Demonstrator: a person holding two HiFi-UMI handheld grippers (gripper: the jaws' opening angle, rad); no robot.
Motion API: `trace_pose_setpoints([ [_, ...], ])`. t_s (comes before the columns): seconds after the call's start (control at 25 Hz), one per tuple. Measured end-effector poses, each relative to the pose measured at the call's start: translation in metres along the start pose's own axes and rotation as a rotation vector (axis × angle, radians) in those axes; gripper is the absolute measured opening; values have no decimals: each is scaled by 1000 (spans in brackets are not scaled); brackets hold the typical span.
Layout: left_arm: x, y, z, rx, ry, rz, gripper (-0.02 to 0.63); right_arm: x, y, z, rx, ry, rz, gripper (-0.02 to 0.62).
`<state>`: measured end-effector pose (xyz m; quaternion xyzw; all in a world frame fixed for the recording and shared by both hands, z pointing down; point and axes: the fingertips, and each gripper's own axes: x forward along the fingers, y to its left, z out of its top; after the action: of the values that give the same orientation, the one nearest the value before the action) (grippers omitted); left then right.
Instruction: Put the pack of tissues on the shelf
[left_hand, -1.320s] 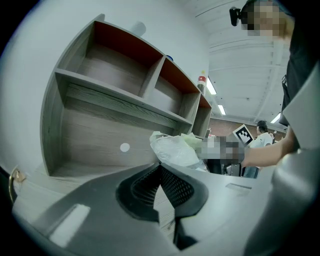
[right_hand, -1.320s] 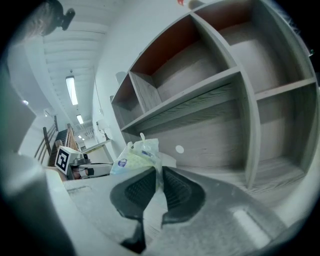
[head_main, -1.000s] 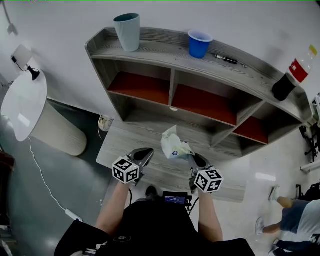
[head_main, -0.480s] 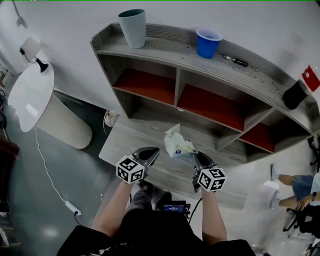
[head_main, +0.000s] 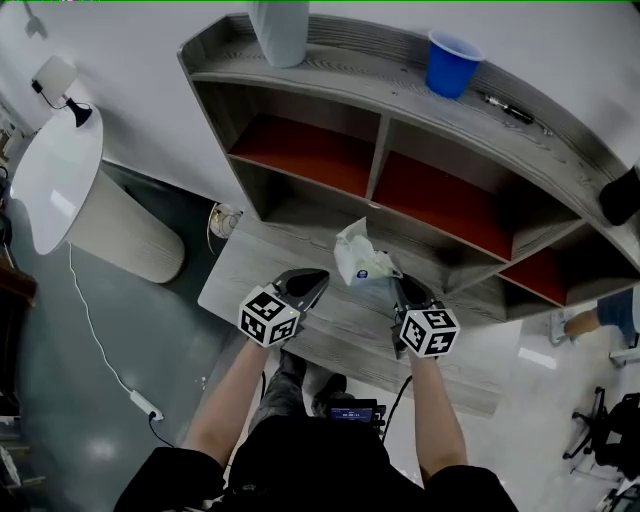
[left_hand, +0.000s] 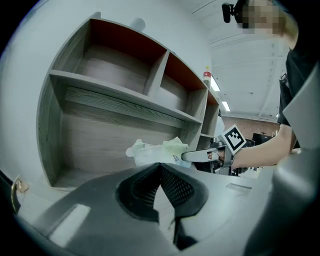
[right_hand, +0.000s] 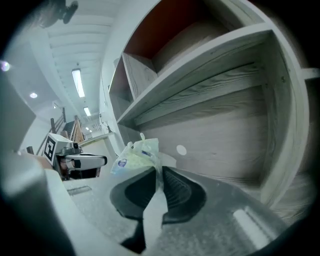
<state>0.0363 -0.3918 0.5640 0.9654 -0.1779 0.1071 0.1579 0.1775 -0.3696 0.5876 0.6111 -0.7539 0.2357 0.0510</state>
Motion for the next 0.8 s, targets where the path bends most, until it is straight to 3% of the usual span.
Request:
trace_pose_setpoints([
  [0.32,15,31,-6,34,11,47,1,48,-9,-17,-16,46,-42,25],
  [0.8,29,71,-34,-2,-1,85,0,112,-33,-43,-5,73,-137,25],
])
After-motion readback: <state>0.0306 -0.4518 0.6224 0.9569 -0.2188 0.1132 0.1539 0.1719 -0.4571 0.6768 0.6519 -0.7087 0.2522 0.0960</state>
